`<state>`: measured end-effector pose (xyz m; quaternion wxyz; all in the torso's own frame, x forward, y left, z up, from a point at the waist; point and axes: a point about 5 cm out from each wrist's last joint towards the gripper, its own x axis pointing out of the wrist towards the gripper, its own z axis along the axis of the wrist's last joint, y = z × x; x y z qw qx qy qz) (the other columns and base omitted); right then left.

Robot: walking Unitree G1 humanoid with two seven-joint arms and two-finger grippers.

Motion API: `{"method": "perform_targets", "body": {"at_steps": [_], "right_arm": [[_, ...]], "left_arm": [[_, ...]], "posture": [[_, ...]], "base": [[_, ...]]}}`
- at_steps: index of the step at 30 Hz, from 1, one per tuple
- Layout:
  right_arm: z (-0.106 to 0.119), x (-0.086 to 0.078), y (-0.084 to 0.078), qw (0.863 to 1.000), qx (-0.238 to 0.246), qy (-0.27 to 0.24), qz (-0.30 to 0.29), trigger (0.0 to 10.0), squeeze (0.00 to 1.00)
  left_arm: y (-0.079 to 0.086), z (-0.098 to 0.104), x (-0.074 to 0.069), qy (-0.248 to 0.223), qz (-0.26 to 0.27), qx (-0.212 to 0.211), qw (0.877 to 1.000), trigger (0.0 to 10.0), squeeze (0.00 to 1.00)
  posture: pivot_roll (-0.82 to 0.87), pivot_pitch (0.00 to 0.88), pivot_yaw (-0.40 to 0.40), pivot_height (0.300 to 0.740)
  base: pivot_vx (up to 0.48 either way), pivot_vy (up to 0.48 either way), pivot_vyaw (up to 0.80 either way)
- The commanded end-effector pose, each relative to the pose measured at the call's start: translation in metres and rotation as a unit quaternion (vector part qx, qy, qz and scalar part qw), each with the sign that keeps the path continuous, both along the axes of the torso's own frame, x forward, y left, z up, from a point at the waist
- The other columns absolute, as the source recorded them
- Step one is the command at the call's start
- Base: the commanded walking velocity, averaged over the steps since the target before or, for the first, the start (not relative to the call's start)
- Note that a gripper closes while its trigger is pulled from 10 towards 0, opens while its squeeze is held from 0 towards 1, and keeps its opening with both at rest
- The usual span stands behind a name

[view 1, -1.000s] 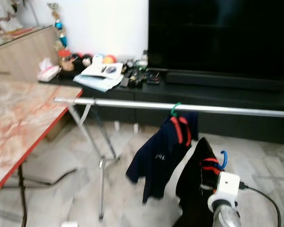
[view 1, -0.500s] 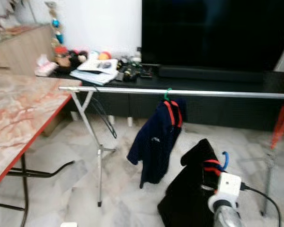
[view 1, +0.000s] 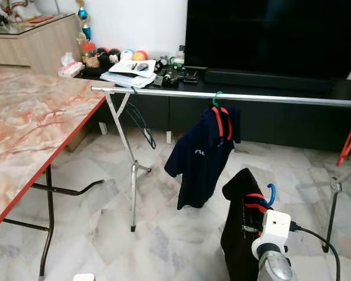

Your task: Hang hanger

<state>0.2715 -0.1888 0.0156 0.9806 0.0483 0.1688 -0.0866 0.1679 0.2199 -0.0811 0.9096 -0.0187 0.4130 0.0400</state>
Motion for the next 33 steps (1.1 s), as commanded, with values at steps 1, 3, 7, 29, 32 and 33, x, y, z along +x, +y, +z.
{"method": "perform_targets", "body": {"at_steps": [1,3,7,29,32,33], "right_arm": [[0.0061,0.0032,-0.0034,1.0,-0.004,-0.017,-0.005,10.0,0.0],[0.006,0.003,-0.0036,1.0,-0.004,-0.016,-0.005,10.0,0.0],[0.006,0.0032,-0.0031,1.0,-0.004,-0.016,-0.004,10.0,0.0],[0.0046,0.0038,-0.0029,1.0,-0.006,-0.011,-0.002,10.0,0.0],[0.0042,0.0037,-0.0021,1.0,-0.006,-0.01,0.0,10.0,0.0],[0.0045,0.0042,-0.002,1.0,-0.006,-0.01,0.0,10.0,0.0]], "left_arm": [[-0.0003,-0.0023,-0.0046,0.008,0.007,-0.005,1.0,10.0,0.0],[-0.0006,-0.0024,-0.0045,0.008,0.007,-0.005,1.0,10.0,0.0],[-0.0008,-0.0024,-0.0044,0.008,0.006,-0.005,1.0,10.0,0.0],[-0.0016,-0.0013,-0.002,0.002,0.007,-0.006,1.0,10.0,0.0],[-0.0012,-0.0013,-0.0024,0.002,0.008,-0.006,1.0,10.0,0.0],[-0.001,-0.0012,-0.0022,0.002,0.008,-0.006,1.0,10.0,0.0]], "posture": [[0.12,0.01,0.007,0.74],[0.12,0.01,0.007,0.74],[0.12,0.005,0.007,0.74],[0.12,0.011,0.006,0.74],[0.12,0.011,0.006,0.74],[0.12,0.013,0.004,0.74]], "base": [[-0.289,0.0,0.0],[-0.289,0.0,0.0],[-0.286,0.0,0.0],[-0.292,0.0,0.0],[-0.292,0.0,0.0],[-0.292,0.0,0.0]]}}
